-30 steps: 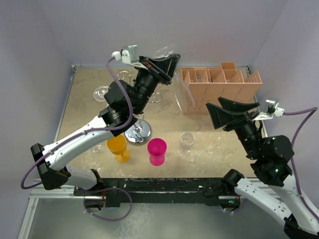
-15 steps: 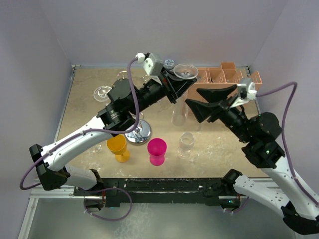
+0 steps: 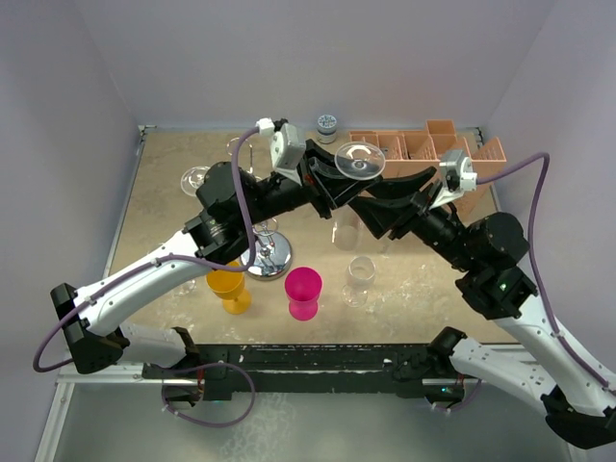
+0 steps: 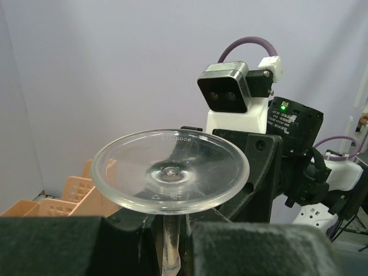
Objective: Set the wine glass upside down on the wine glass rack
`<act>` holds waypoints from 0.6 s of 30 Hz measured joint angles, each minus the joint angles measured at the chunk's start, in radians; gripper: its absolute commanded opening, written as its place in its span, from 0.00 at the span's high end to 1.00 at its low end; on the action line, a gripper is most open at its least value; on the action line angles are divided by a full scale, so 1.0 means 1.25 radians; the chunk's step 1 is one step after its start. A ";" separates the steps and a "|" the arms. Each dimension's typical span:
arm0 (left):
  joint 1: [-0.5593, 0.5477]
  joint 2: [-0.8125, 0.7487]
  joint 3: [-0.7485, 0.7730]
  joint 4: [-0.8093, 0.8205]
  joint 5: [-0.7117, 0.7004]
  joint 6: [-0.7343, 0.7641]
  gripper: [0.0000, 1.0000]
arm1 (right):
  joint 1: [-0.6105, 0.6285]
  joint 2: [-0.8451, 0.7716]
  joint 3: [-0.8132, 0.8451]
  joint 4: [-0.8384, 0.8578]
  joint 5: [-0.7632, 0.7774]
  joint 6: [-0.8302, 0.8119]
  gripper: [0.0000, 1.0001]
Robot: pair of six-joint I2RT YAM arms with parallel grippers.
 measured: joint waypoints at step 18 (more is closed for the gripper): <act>0.006 0.000 -0.013 0.032 0.021 -0.057 1.00 | 0.003 0.031 -0.020 0.107 -0.063 0.017 0.82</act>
